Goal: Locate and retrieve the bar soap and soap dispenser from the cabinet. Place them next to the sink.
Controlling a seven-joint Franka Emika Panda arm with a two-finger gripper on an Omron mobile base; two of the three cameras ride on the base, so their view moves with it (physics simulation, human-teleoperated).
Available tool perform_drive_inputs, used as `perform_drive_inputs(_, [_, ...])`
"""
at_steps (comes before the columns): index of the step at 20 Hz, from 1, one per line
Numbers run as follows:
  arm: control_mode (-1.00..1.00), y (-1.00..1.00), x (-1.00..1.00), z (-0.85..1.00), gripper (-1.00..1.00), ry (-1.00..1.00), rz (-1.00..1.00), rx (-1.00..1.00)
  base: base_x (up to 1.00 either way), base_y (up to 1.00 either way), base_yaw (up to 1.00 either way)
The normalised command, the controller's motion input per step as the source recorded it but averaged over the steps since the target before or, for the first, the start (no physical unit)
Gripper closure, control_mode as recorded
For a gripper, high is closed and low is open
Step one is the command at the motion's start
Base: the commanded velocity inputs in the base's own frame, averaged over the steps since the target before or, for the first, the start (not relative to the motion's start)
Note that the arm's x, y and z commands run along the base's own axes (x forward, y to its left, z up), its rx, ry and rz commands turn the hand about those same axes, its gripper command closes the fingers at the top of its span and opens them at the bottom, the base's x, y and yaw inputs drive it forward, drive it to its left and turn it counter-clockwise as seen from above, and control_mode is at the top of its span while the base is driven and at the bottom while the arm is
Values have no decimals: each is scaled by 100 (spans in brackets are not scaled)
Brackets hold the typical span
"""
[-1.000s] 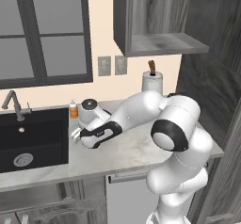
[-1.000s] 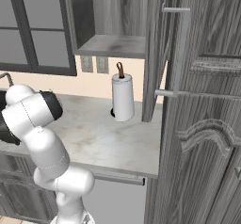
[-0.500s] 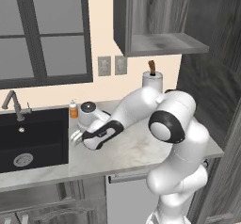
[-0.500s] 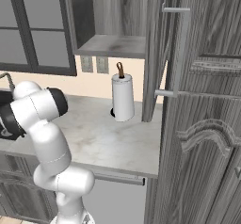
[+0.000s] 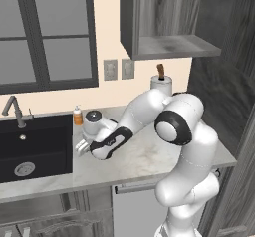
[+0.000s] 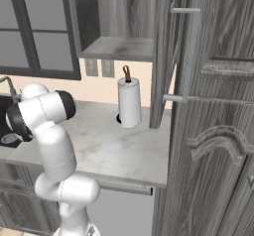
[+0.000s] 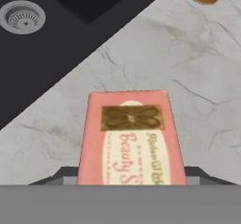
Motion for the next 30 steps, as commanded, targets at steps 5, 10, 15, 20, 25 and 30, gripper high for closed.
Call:
perform_drive_inputs(5, [-100, 1, 6, -17, 100, 0, 0, 0, 0, 0, 0])
perform_drive_inputs(10, [-100, 4, 7, -21, -100, 0, 0, 0, 0, 0, 0])
perform_drive_inputs(15, [-100, 2, 8, -17, -100, 0, 0, 0, 0, 0, 0])
perform_drive_inputs(20, [-100, 0, 9, -14, -100, 0, 0, 0, 0, 0, 0])
perform_drive_inputs(25, [-100, 0, 3, 1, -100, 2, 0, 0, 0, 0, 0])
perform_drive_inputs(30, [-100, -1, 0, 46, -100, 11, 0, 1, 0, 0, 0])
